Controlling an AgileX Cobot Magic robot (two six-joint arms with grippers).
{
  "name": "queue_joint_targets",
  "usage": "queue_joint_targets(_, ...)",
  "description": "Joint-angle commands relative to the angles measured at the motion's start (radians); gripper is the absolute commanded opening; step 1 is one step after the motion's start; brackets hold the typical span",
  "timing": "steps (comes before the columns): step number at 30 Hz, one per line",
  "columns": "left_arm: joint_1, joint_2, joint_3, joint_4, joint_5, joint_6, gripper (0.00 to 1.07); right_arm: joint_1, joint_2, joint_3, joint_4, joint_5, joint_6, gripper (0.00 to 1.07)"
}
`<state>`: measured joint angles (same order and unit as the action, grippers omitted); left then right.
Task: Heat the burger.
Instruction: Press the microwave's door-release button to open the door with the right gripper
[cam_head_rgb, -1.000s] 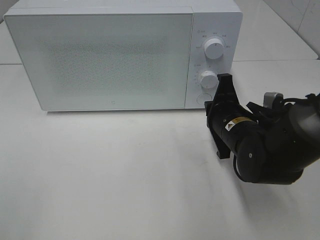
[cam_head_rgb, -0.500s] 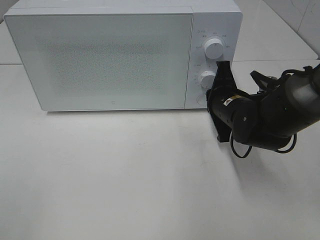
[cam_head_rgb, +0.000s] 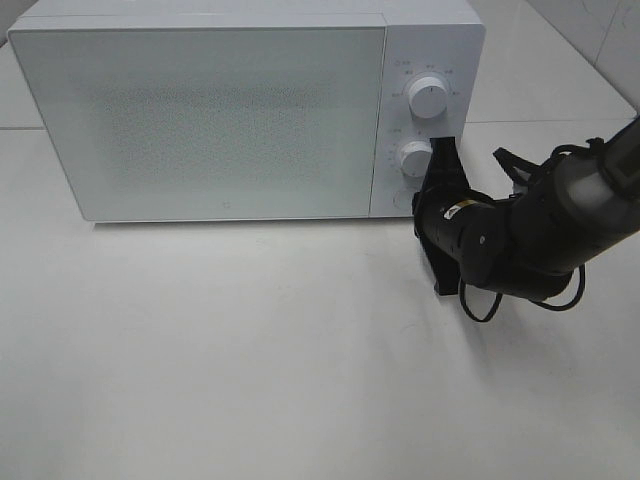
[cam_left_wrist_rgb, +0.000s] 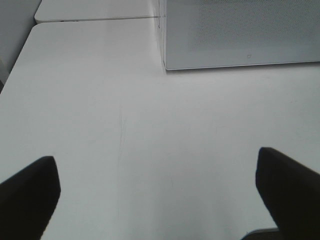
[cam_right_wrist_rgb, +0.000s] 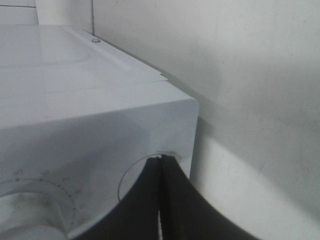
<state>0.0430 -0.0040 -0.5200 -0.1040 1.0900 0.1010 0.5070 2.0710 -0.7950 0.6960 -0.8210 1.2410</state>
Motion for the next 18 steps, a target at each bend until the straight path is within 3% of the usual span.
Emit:
queue_joint_targets(1,0.000,-0.005,0.002,-0.006,-0.015,-0.004,1.00,-0.005,0.013,-0.031,-0.023,-0.004,0.000,0.00)
queue_joint_targets(13,0.000,-0.005,0.002,-0.002,-0.015,-0.004,1.00,-0.006,0.049,-0.091,-0.005,-0.042,0.003,0.00)
queue_joint_targets(18,0.000,-0.005,0.002,-0.002,-0.015,-0.004,1.00,-0.005,0.053,-0.116,-0.001,-0.160,0.006,0.00)
